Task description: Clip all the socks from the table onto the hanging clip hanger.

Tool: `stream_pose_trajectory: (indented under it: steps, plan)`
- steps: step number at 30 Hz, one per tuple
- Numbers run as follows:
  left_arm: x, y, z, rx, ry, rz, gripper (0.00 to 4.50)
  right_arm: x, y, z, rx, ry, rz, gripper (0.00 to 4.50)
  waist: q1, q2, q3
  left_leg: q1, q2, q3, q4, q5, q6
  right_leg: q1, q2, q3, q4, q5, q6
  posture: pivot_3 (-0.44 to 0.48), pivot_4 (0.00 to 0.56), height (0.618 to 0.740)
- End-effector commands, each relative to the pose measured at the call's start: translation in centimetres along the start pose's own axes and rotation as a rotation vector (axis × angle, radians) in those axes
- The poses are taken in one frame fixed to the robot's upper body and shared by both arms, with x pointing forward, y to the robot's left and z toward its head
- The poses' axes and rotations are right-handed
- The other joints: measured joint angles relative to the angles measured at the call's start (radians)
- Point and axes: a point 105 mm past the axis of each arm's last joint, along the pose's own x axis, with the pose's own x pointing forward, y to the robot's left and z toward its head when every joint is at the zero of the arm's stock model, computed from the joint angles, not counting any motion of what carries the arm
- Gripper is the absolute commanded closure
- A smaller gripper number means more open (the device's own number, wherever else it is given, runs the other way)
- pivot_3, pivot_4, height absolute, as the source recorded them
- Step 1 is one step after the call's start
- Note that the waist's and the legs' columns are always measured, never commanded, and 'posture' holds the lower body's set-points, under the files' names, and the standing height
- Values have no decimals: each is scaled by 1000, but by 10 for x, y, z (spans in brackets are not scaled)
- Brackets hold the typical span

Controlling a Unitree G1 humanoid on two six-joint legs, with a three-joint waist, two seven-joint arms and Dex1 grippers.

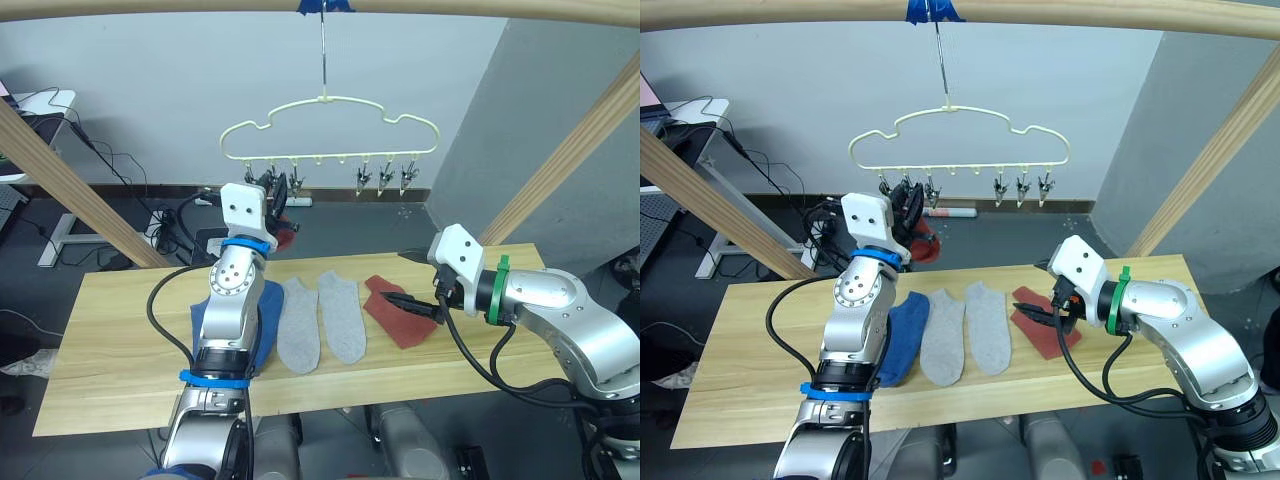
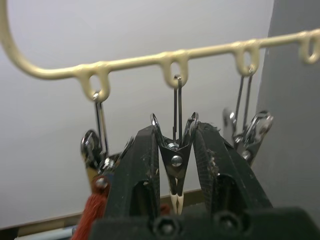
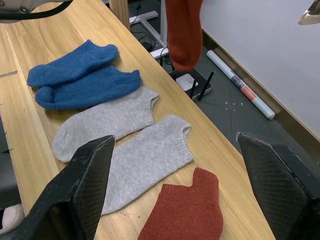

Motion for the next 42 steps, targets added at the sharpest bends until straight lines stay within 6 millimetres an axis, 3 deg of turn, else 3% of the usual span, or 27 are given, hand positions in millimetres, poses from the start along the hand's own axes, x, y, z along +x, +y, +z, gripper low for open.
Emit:
stream_pose_trajectory:
  steps: [1,4,10,29,32,38,42]
  plan:
    - [3,-2,18,13,-72,-23,3406,-4,0,10,-40,-31,-12,406,0,0,0,0,0,0,0,0,0,0,0,0,0,0,0,-241,298,740]
    - [2,-1,19,-7,-85,-26,3226,-4,0,10,-39,-32,-11,406,0,0,0,0,0,0,0,0,0,0,0,0,0,0,0,-241,298,740]
    - [1,1,13,15,-57,-19,1605,-3,0,10,-39,-32,-11,406,0,0,0,0,0,0,0,0,0,0,0,0,0,0,0,-237,300,740]
    - [6,-1,15,32,-61,-39,1605,-3,-1,10,-41,-34,-15,406,0,0,0,0,0,0,0,0,0,0,0,0,0,0,0,-236,291,740]
    - [6,-2,15,33,-64,-43,2136,-3,-2,10,-42,-34,-15,406,0,0,0,0,0,0,0,0,0,0,0,0,0,0,0,-236,289,740]
    - [5,-3,16,34,-70,-50,3899,-3,-1,10,-43,-35,-12,406,0,0,0,0,0,0,0,0,0,0,0,0,0,0,0,-236,288,740]
    - [4,-2,17,40,-73,-52,4490,-3,-1,10,-42,-34,-9,406,0,0,0,0,0,0,0,0,0,0,0,0,0,0,0,-236,288,740]
